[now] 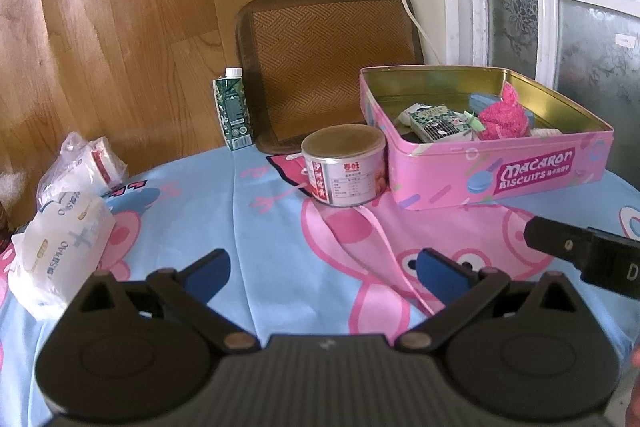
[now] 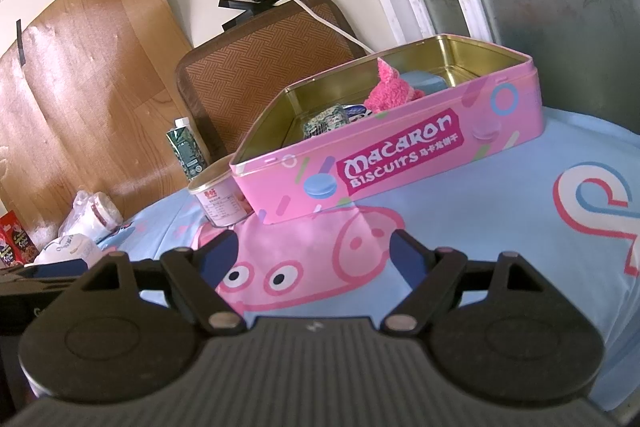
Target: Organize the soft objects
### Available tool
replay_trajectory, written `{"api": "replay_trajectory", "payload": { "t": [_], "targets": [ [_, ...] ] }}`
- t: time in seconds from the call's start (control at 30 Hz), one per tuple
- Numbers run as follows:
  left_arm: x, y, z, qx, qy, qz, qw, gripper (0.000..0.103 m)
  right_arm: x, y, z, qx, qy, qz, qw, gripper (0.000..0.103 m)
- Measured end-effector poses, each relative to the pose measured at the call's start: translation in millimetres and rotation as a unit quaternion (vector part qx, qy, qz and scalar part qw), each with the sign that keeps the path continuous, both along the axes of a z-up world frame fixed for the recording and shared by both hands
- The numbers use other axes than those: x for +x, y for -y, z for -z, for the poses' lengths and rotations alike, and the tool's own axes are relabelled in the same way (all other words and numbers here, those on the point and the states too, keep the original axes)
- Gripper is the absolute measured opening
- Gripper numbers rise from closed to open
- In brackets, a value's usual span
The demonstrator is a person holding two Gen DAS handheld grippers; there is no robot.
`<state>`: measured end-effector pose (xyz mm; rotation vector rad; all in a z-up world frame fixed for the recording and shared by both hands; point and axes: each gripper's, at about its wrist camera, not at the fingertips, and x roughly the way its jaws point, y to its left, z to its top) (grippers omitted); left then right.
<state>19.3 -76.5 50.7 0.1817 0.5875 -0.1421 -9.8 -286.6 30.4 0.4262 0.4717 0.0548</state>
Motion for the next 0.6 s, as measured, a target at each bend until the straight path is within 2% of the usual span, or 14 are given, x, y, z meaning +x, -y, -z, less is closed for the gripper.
{"api": "replay_trajectory", "payload": {
  "t": [0.37,0.6],
  "targets": [
    [-3.0,1.7,0.3,0.020,0.006,-0.003,0.9998,0.103,-0.7,-2.1,-1.3,-0.002,0.002,-0.003,1.000,0.085],
    [-2.9,-0.6,-0.5,0.017,0.002,-0.001,0.9999,0.103,-1.0,-2.4,-2.2,-0.003,0.003,-0.003,1.000,0.085]
  ]
}}
